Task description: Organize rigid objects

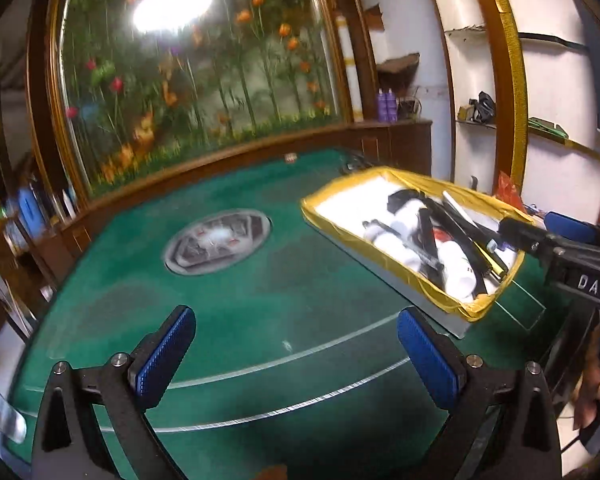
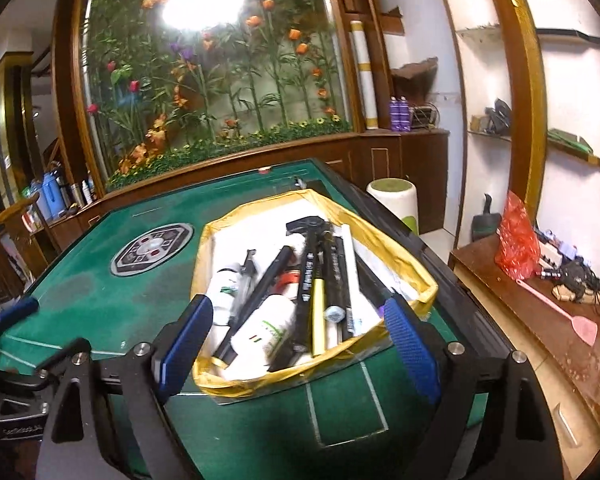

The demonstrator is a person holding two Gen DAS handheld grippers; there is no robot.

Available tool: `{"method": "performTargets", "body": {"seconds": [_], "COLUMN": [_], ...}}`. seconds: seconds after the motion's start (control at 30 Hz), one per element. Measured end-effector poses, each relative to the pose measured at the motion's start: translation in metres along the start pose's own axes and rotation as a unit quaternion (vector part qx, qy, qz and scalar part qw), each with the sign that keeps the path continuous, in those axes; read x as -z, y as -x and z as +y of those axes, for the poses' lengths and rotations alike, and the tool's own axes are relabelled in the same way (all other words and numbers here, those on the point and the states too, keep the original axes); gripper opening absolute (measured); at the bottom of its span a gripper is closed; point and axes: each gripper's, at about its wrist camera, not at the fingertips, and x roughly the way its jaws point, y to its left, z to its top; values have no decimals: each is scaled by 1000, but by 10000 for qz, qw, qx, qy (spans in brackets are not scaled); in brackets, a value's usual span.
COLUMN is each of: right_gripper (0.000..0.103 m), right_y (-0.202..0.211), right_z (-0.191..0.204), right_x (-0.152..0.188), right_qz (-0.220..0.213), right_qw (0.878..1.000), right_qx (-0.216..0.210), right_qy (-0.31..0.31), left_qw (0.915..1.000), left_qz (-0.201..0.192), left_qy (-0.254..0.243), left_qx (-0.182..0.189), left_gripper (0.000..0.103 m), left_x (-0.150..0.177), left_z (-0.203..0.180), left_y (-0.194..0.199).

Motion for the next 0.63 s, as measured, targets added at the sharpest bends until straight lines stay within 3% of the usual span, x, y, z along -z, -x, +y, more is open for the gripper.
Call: {"method": "performTargets", "body": {"seconds": [0.13, 0.33, 0.63], "right_gripper": [87, 88, 88], "right_y": [-1, -4, -5], "right_z": [12, 0, -5], "right_x": [3, 4, 6], "right_qz": [3, 12, 9], "right_qw": [9996, 9999, 9999], "right_qx": [68, 114, 138], "right_qy": [258, 91, 54], "left_qw": [9994, 9977, 9979], "left_qz": [220, 408, 399], "left_qy": [44, -37, -116], "left_qx": [250, 539, 490], "left_gripper": [102, 102, 102], "left_x": [2, 3, 6], "left_z": [-2, -14, -24], "left_y": [-7, -14, -9]}}
